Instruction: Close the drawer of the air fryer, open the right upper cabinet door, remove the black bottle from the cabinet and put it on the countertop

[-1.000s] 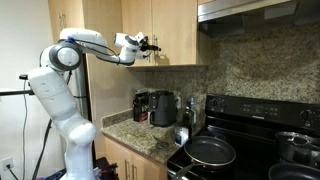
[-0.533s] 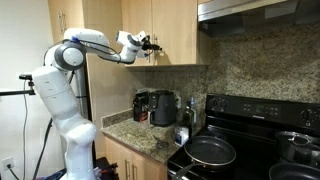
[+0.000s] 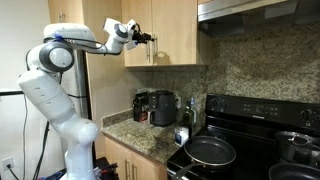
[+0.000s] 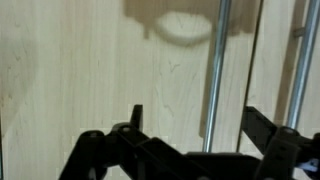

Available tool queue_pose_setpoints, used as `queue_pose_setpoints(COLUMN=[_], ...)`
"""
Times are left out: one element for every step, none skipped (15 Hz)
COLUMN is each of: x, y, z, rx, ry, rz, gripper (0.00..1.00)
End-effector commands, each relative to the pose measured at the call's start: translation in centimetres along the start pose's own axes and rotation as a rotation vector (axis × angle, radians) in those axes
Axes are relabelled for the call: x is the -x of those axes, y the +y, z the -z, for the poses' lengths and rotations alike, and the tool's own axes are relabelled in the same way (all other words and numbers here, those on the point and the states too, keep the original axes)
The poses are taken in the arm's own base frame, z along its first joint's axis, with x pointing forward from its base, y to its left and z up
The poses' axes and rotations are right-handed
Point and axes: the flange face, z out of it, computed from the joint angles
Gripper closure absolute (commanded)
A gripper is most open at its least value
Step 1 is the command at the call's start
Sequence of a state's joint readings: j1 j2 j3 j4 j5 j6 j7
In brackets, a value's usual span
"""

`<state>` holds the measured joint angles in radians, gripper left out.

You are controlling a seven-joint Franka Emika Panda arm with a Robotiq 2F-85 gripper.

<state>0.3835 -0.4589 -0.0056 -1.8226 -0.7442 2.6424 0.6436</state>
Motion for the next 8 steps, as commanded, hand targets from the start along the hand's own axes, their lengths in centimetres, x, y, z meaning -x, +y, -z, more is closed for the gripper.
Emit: queue_pose_setpoints(x=[-0.4,-0.6,-0.3,-1.3,-1.2,-1.2,-1.2,-0.8], y=[0.4,0.7,1.0,0.4,0.6,0.5,0.3,-0.3], z=[3.0,2.9,2.0,3.4,3.2,3.1,3.2,2.3], rx=[0.015,0.026,0.041,0.011,0.02,0.019,0.017,-0.012], ry=[-0.007,-0.011,0.006,0.009,0.005,0.0,-0.001,-0.036], rz=[0.039,0.031,0.012,0.01,0.0,-0.003,-0.004,-0.012], gripper=[0.0,0.0,0.0,0.0,0.0,0.0,0.0,0.0])
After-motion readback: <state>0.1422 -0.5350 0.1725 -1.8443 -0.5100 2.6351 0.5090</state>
